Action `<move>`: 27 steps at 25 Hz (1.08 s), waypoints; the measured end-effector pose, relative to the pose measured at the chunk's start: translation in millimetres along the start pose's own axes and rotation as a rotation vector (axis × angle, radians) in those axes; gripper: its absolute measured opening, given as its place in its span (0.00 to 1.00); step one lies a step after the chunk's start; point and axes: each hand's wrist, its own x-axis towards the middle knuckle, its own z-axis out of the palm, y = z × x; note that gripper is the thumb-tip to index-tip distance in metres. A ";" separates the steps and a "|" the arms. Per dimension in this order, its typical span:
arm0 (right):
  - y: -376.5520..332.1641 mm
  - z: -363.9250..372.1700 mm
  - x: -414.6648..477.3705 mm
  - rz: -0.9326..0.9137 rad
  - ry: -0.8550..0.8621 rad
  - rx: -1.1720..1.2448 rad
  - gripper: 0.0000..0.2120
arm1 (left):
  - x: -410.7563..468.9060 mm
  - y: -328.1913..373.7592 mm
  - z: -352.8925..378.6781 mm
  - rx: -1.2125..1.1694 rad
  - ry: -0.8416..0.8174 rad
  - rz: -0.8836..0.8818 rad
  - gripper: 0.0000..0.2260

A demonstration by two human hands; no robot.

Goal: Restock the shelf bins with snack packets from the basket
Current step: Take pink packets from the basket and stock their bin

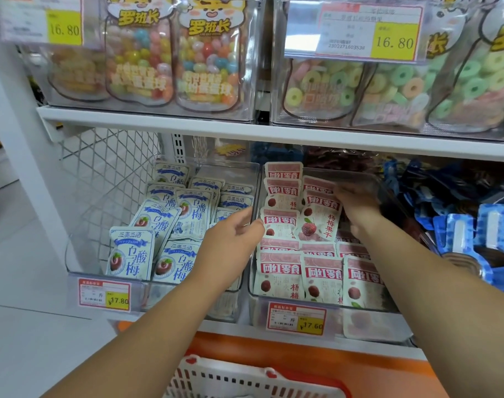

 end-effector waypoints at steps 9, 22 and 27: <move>-20.9 1.8 -127.1 -0.670 0.086 -0.249 0.17 | -37.6 16.5 -2.4 0.114 0.267 0.291 0.22; 225.0 32.0 -287.7 -0.240 -1.069 -1.116 0.21 | -235.0 -245.9 -12.6 0.452 -0.362 -0.331 0.13; 290.2 53.6 -310.1 -0.137 -1.010 -1.281 0.19 | -252.1 -273.1 1.2 0.613 -0.609 -0.486 0.25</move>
